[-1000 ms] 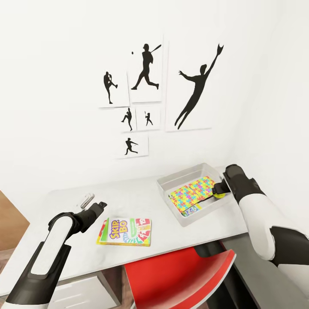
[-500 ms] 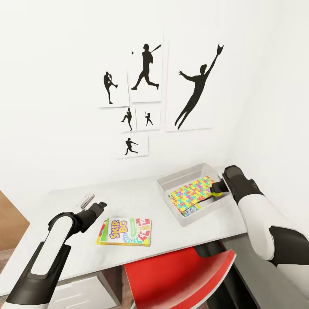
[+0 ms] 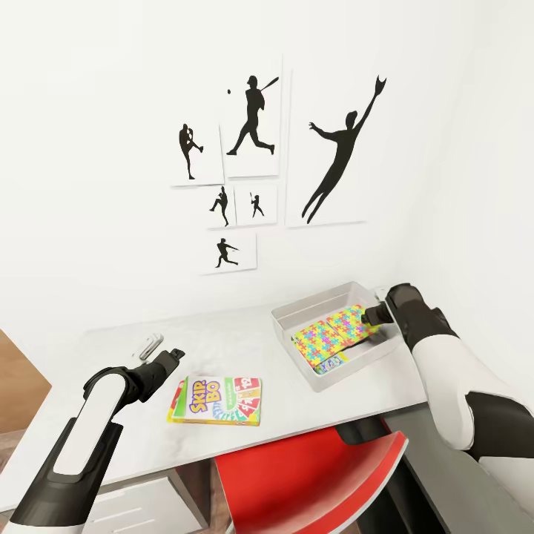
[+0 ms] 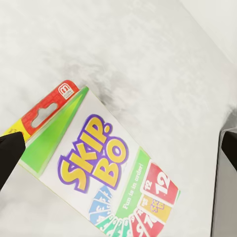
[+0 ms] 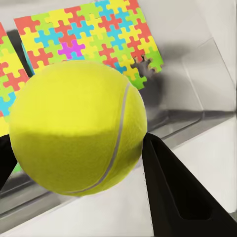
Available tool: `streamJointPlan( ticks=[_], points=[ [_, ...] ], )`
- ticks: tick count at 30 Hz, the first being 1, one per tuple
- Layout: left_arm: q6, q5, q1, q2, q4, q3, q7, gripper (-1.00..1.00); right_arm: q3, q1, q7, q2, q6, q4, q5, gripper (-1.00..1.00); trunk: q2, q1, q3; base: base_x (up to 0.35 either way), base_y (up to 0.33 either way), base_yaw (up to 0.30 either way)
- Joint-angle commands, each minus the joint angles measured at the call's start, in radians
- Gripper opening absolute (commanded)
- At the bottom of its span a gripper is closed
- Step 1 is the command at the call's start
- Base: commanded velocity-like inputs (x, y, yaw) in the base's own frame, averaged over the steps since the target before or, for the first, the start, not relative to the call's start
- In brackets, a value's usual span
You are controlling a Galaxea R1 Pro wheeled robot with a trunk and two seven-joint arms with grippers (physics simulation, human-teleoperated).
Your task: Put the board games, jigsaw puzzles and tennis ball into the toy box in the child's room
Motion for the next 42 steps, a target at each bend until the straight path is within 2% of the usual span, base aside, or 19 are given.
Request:
streamJointPlan(
  ticks=[1, 14, 32, 37, 42],
  points=[
    [0.003, 0.005, -0.001, 0.001, -0.001, -0.001, 0.008, 1.0, -0.004, 0.0, 0.009, 0.001, 0.002, -0.009, 0.007, -1.0, -0.002, 0.001, -0.002, 0.0, 0.0, 0.0],
    [0.003, 0.005, -0.001, 0.001, -0.001, -0.001, 0.008, 1.0, -0.006, 0.007, 0.01, 0.0, -0.005, -0.043, 0.007, -1.0, -0.002, 0.001, -0.006, 0.0, 0.0, 0.0],
    [0.007, 0.008, -0.007, -0.002, -0.001, -0.002, 0.006, 1.0, -0.005, 0.0, 0.003, 0.0, 0.002, -0.038, 0.007, -1.0, -0.002, 0.001, -0.033, 0.0, 0.0, 0.0],
    [0.015, 0.014, -0.05, -0.003, -0.001, -0.004, 0.006, 1.0, -0.004, 0.001, 0.002, 0.001, 0.002, -0.037, 0.007, -1.0, -0.002, 0.001, -0.041, 0.0, 0.0, 0.0],
    [0.052, 0.018, -0.13, -0.001, -0.001, -0.002, 0.006, 1.0, -0.003, 0.001, 0.002, 0.002, 0.002, -0.036, 0.008, -1.0, -0.002, 0.001, -0.049, 0.0, 0.0, 0.0]
  ],
)
